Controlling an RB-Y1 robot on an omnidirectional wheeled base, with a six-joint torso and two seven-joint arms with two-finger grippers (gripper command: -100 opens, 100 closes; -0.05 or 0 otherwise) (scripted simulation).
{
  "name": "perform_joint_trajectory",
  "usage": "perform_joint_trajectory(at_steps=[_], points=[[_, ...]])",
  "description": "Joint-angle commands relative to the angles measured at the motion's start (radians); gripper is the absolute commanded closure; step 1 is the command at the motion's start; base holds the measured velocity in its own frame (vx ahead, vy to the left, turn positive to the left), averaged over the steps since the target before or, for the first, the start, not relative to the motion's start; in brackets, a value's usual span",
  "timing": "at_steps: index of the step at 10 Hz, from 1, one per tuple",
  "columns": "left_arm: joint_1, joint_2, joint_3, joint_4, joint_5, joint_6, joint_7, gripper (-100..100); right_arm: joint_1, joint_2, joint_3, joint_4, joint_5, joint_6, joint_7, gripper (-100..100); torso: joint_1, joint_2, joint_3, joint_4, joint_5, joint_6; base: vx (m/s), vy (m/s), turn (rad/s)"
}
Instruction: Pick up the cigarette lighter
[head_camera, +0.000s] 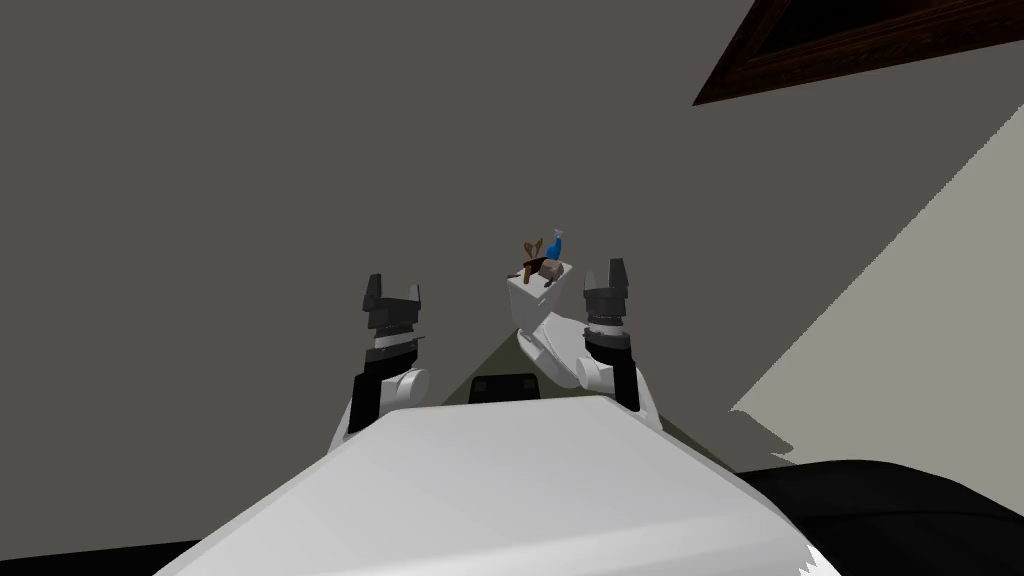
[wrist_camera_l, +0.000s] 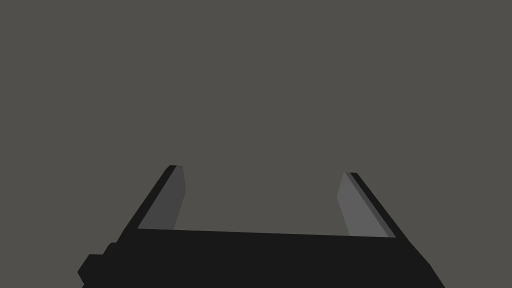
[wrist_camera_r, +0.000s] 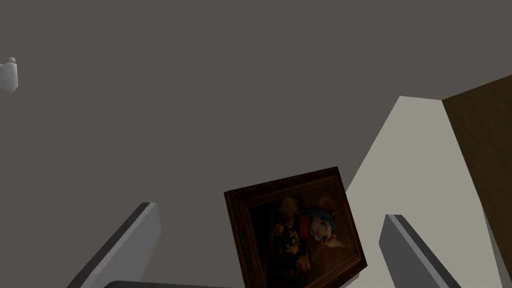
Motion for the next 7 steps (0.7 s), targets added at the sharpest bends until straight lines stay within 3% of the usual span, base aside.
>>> perform_joint_trajectory(at_steps=[1, 7], points=[[0.0, 0.0, 0.0, 0.0, 0.0, 0.0, 0.0, 0, -0.02, -0.03, 0.005, 0.028, 0.025, -0.007, 0.016, -100, 0.0, 0.0, 0.0, 0.0, 0.0, 0.0, 0.011, -0.009, -0.103], [0.0, 0.0, 0.0, 0.0, 0.0, 0.0, 0.0, 0, -0.128, -0.092, 0.027, 0.183, 0.174, -0.049, 0.112, -100, -0.002, -0.003, -0.002, -0.001, 0.0, 0.0, 0.038, -0.024, -0.135]])
